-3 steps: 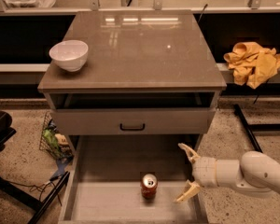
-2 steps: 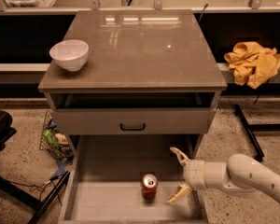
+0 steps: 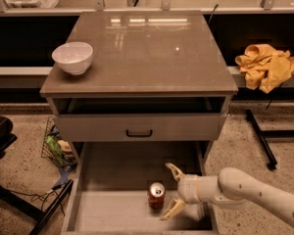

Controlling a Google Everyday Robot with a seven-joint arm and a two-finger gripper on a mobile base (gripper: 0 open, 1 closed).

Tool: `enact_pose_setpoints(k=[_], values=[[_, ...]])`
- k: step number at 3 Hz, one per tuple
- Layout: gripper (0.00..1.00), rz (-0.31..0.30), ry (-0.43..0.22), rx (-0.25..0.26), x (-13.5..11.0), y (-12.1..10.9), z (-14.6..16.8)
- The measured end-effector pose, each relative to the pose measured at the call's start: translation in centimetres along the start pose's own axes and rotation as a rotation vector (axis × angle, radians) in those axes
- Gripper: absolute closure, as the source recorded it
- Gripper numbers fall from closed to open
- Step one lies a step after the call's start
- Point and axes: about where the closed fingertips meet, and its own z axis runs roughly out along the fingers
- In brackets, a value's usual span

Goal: Pick coke can from middle drawer and place on counter

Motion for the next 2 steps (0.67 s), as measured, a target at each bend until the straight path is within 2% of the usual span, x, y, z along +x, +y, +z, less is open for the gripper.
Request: enact_pose_setpoints(k=[1,2], values=[[0.00,0.012,0.004,-0.015,1.3,0.3,1.7],[0.25,0.027,-0.002,-0.036,2.3,1.1,3.2]])
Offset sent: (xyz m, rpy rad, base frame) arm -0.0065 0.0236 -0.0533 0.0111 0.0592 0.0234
